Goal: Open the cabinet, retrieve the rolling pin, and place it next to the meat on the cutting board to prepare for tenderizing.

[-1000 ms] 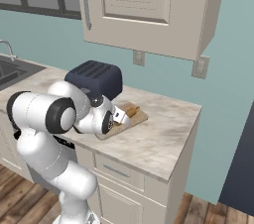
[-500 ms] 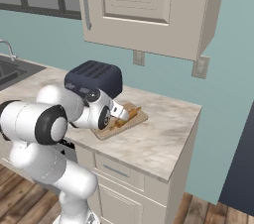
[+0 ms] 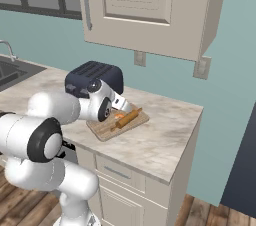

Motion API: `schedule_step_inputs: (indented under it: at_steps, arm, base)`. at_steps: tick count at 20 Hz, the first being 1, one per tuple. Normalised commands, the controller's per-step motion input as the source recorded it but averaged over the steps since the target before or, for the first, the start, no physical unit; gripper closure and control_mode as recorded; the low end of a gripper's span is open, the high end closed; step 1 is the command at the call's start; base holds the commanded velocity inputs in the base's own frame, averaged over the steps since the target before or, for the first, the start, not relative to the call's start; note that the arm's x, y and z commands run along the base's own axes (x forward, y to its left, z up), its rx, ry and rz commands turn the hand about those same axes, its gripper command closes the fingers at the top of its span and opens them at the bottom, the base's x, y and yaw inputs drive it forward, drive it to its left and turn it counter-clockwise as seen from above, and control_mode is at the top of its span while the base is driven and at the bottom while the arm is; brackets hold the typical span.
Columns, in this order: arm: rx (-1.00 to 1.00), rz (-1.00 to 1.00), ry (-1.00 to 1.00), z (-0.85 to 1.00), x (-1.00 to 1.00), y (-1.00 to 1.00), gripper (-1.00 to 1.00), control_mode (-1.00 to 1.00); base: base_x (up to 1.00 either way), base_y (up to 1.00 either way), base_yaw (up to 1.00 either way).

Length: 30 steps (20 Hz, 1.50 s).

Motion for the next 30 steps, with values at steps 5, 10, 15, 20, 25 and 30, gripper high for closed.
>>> schedule_step_inputs:
  at_steps: [5,10,15,20,25,30]
  arm:
    - [0.0,0.0,0.02,0.2,-0.41,0.0,-1.0,-1.0]
    - [0.0,0.0,0.0,0.01,-0.73,0.0,-1.0,-1.0]
    - [0.0,0.0,0.0,0.04,-0.8,0.0,-1.0,-1.0]
    - [0.0,0.0,0.0,0.41,-0.78,0.0,-1.0,-1.0]
    - [0.0,0.0,0.0,0.41,-0.8,0.0,-1.0,-1.0]
    - [0.0,0.0,0.0,0.44,-0.75,0.04,-1.0,-1.0]
  base:
    - [0.0,0.0,0.0]
    - [0.0,0.0,0.0]
    - [0.0,0.0,0.0]
    - [0.0,0.0,0.0]
    - [0.0,0.0,0.0]
    - [0.0,0.0,0.0]
